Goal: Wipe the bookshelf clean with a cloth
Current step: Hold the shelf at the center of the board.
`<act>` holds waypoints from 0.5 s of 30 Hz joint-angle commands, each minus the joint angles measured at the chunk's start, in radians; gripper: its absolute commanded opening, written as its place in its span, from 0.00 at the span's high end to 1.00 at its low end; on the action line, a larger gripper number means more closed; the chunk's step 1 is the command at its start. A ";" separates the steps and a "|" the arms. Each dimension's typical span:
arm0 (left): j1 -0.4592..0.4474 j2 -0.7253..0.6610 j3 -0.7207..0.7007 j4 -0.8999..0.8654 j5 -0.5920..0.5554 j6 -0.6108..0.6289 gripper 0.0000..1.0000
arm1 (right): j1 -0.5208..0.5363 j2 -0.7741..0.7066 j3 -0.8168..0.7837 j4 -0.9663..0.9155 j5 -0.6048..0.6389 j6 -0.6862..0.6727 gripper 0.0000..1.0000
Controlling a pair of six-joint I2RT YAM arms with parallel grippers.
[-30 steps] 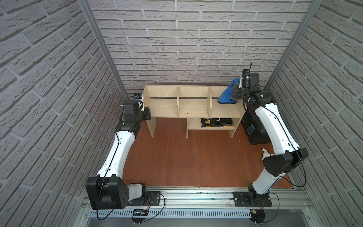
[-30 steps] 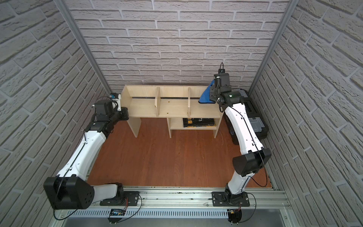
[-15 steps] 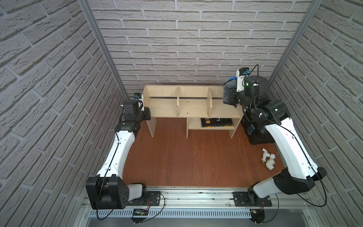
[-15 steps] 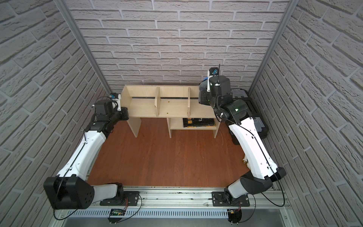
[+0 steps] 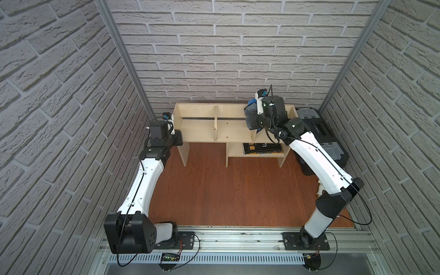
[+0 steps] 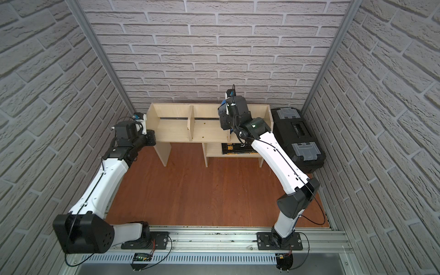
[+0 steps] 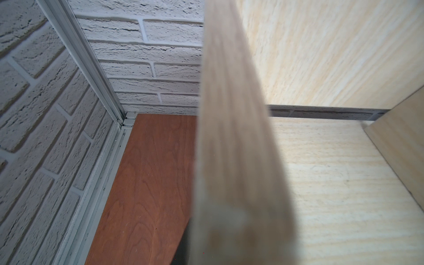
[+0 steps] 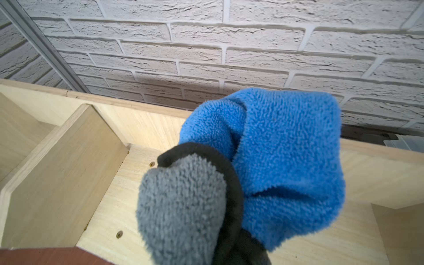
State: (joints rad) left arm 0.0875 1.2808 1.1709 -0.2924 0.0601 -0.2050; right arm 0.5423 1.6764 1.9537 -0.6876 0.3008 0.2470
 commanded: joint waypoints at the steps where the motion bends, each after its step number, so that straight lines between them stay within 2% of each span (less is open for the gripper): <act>1: 0.002 -0.004 0.006 0.036 0.030 -0.067 1.00 | 0.044 -0.122 -0.103 -0.045 0.074 -0.004 0.97; 4: 0.004 -0.004 0.006 0.036 0.027 -0.066 1.00 | 0.075 -0.197 -0.177 -0.063 0.088 0.009 0.98; 7: 0.003 -0.003 0.006 0.036 0.029 -0.066 1.00 | 0.121 -0.238 -0.184 -0.090 0.121 0.011 0.97; 11: 0.003 -0.002 0.007 0.036 0.032 -0.070 1.00 | 0.177 -0.219 -0.076 -0.105 0.126 0.002 0.97; 15: 0.003 -0.003 0.007 0.035 0.035 -0.071 1.00 | 0.193 -0.091 0.099 -0.099 0.033 0.007 0.97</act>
State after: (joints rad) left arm 0.0879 1.2808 1.1709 -0.2928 0.0601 -0.2054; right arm 0.7246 1.5234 1.9690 -0.8280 0.3805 0.2504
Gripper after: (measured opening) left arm 0.167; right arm 0.113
